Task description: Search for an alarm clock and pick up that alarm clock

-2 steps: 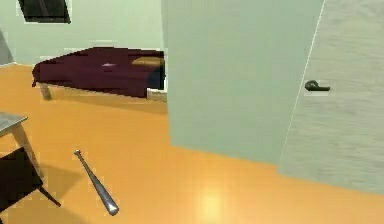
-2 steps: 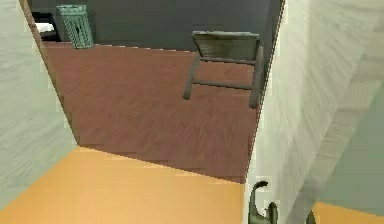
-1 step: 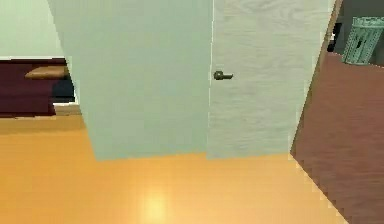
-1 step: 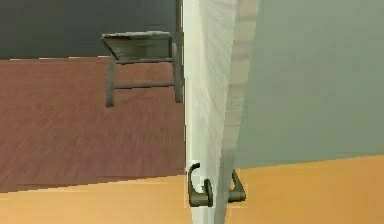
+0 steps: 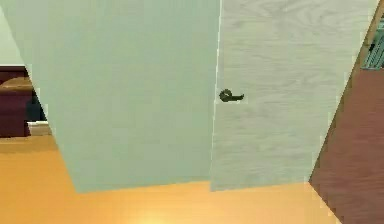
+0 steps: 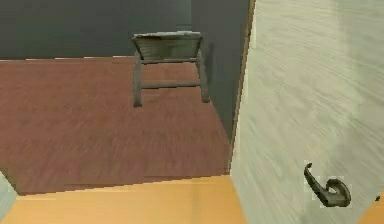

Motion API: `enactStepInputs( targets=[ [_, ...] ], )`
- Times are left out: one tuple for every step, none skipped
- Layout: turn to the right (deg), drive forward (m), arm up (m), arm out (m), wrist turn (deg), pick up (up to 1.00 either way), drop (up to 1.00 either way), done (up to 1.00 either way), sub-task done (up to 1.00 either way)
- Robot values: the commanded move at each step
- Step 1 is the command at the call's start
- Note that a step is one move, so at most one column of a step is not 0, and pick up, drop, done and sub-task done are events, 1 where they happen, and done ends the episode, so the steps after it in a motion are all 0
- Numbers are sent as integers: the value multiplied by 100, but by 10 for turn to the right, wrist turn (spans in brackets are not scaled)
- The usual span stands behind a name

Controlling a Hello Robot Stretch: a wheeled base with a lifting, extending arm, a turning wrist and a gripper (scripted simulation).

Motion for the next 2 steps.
enactStepInputs(
  targets=[
    [450,0,0,0,0,0,0,0,0],
    [150,0,0,0,0,0,0,0,0]
  ],
)
